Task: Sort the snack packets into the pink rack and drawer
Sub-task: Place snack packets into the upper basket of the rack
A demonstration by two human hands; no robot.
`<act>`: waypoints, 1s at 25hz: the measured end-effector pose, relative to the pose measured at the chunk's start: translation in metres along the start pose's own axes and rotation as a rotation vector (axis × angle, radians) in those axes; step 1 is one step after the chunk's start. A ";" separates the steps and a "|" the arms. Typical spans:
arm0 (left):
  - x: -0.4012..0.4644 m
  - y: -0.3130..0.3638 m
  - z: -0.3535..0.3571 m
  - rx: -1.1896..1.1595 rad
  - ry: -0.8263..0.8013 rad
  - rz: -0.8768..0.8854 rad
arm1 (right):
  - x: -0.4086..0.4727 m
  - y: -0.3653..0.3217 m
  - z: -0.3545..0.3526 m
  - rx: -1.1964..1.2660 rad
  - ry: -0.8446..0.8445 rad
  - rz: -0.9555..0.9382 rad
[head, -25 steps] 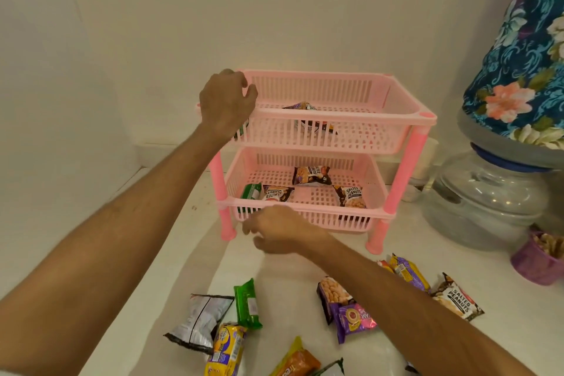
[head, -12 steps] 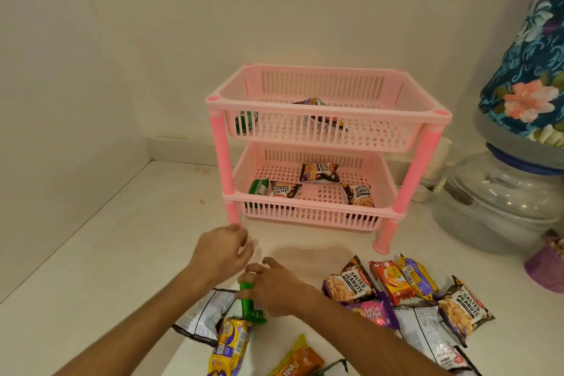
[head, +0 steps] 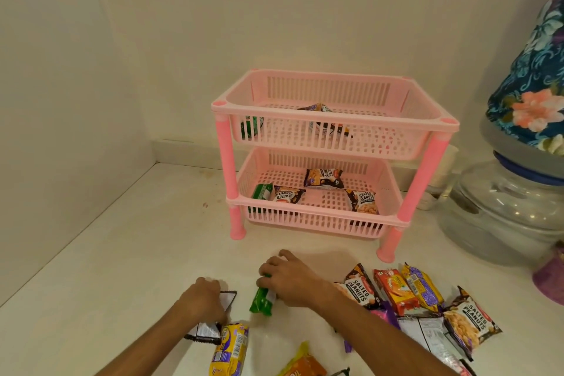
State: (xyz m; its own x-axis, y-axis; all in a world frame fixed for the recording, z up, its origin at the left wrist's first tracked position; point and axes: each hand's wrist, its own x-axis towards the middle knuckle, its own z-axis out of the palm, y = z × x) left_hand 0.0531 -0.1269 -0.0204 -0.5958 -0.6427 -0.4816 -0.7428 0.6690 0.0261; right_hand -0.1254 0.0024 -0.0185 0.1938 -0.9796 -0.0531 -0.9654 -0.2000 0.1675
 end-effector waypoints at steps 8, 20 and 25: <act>-0.004 0.006 -0.038 0.019 0.109 0.030 | -0.014 0.060 -0.102 0.050 0.292 0.160; -0.090 0.079 -0.246 -0.281 0.704 0.429 | -0.063 0.149 -0.293 0.091 0.799 0.635; -0.119 0.110 -0.313 -0.381 0.863 0.536 | -0.075 0.209 -0.296 -0.042 0.561 1.011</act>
State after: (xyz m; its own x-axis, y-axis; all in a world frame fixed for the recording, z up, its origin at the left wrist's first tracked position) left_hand -0.0529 -0.0933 0.3140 -0.7743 -0.4466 0.4483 -0.2793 0.8769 0.3913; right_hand -0.2902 0.0286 0.3118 -0.6031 -0.5616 0.5664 -0.7197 0.6894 -0.0827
